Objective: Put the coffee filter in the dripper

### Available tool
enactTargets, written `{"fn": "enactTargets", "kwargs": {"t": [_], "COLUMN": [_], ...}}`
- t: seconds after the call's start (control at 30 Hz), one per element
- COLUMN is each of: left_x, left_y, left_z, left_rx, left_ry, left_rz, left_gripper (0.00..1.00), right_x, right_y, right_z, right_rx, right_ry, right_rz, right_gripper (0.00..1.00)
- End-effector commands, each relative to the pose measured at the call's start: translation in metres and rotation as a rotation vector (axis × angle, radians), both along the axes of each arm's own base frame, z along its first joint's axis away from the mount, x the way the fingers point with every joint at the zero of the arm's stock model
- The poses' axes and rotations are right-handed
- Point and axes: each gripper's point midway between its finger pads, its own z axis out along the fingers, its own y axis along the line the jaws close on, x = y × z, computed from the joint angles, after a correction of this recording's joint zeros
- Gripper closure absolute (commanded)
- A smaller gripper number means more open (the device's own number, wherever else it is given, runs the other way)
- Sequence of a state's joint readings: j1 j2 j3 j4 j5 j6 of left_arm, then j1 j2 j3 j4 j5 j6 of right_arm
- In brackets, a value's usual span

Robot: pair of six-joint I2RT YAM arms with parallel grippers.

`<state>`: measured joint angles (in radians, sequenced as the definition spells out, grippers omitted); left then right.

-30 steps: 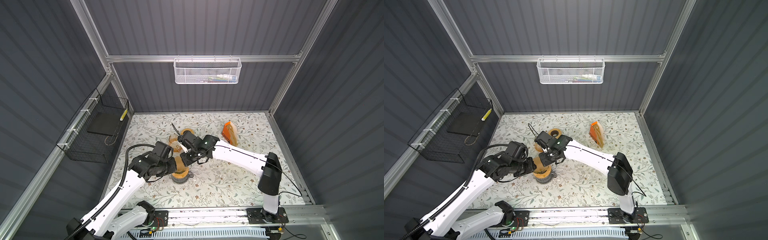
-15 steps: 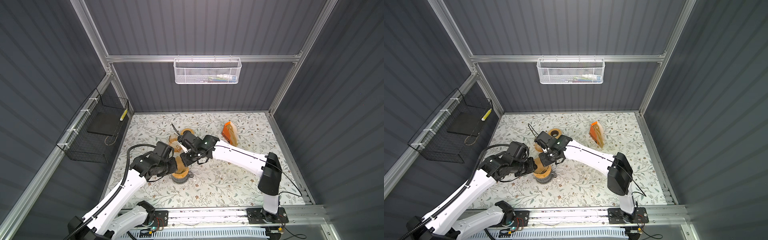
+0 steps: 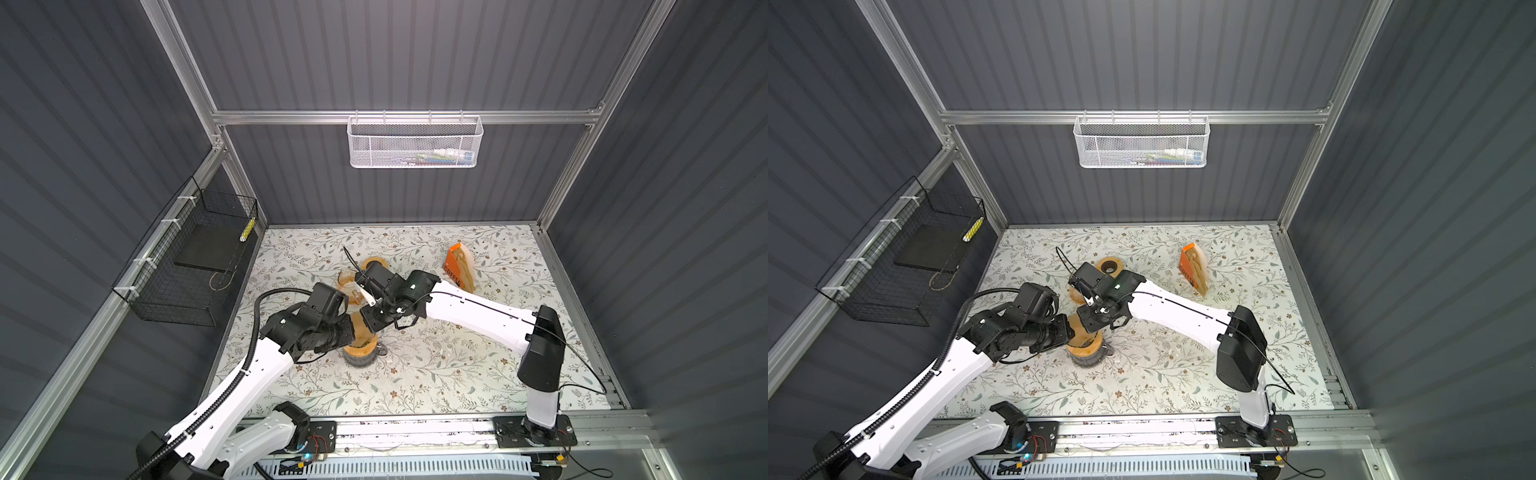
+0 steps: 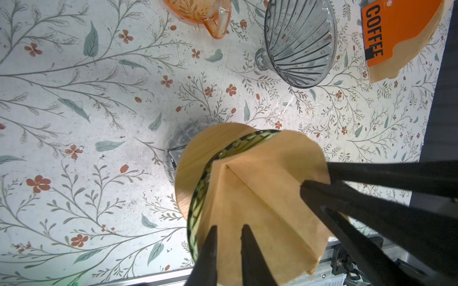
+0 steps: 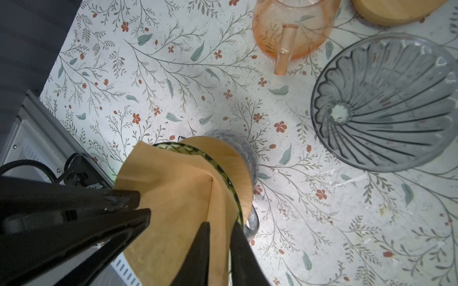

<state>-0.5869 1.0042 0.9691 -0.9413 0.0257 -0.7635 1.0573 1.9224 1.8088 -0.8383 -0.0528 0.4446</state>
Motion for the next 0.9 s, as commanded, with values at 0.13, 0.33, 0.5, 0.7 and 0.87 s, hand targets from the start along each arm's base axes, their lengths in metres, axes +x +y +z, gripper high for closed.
{"fn": "enactTargets", "kwargs": {"t": [0.13,0.33,0.5,0.7,0.87], "left_x": [-0.003,-0.003,-0.003,-0.004,-0.004], "left_y": [0.002,0.002,0.003,0.003,0.004], "left_z": [-0.002,-0.002,0.000,0.002,0.003], "left_rx": [0.012,0.013,0.013,0.010,0.006], "left_ry": [0.007,0.007,0.005,0.000,-0.004], "left_rz": [-0.002,0.000,-0.001,0.003,0.004], "left_gripper": [0.80,0.80,0.80,0.80,0.80], "right_x": [0.000,0.003,0.002,0.004,0.005], "right_y": [-0.007,-0.008,-0.003,0.001,0.001], "right_z": [0.025,0.032,0.032,0.022,0.014], "right_rx": [0.021,0.030,0.046,0.032,0.016], "right_ry": [-0.041,-0.065,-0.062,-0.048,-0.045], "right_rz": [-0.012,-0.015,-0.006,0.001,-0.005], "right_gripper": [0.71,0.74,0.86,0.93,0.93]}}
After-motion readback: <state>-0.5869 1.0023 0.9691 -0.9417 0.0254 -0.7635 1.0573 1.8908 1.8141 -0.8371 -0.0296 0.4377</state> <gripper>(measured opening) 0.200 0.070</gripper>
